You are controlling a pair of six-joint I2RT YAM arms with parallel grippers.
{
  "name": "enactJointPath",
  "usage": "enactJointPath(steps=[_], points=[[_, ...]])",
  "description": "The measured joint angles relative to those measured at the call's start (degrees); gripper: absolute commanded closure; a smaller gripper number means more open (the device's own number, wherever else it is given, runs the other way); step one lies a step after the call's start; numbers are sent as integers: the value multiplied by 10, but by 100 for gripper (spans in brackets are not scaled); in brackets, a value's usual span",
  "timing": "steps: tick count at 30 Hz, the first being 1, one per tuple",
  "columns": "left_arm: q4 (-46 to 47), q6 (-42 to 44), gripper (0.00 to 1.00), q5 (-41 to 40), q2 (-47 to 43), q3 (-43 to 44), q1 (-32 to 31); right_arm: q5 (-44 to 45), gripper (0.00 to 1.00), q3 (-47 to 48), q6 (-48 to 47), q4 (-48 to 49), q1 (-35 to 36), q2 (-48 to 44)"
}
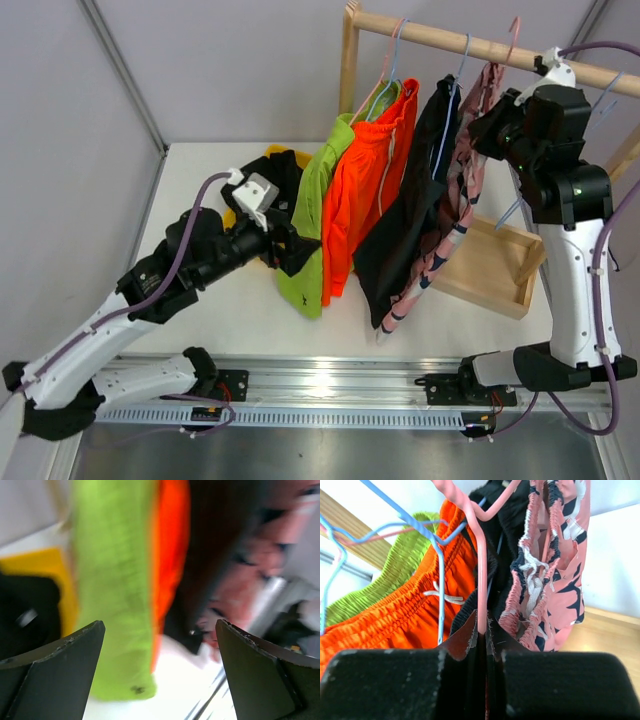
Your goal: Remove the shorts from the hanger
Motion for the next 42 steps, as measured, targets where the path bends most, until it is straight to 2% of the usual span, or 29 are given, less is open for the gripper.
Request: enactJointPath(steps=[4, 7, 11, 16, 20, 31, 34, 35, 37, 38, 40, 41, 42], points=[[33, 2, 1, -23, 40, 52, -122, 13, 100, 15, 5, -26, 0, -23], [69, 2, 1, -29, 83, 75, -176, 13, 100, -5, 14, -32, 0, -56], [130, 12, 1, -31, 197, 139, -225, 12, 100, -75, 34, -29, 5, -121], [175, 26, 1, -28, 348, 235, -247, 10, 100, -105, 48, -29, 9, -141], [178, 32, 1, -23, 421, 303, -248, 8, 100, -109, 50, -29, 12, -136], [208, 30, 1, -11, 449, 324, -258, 16, 100, -100, 36, -30, 12, -109], [211, 30, 12, -9, 467, 324, -258, 17, 100, -80, 30, -36, 10, -99], [211, 29, 29, -9, 474, 324, -258, 17, 100, -72, 29, -37, 10, -96], [211, 27, 45, -10, 487, 324, -258, 17, 100, -64, 27, -38, 7, -93], [210, 26, 66, -10, 493, 324, -258, 17, 100, -62, 26, -39, 6, -93], [211, 26, 90, -16, 501, 324, -258, 17, 100, -58, 24, -42, 5, -92], [211, 29, 100, -19, 502, 324, -259, 17, 100, -57, 24, -43, 4, -92], [211, 29, 100, -26, 504, 324, -259, 17, 100, -57, 23, -45, 3, -92]])
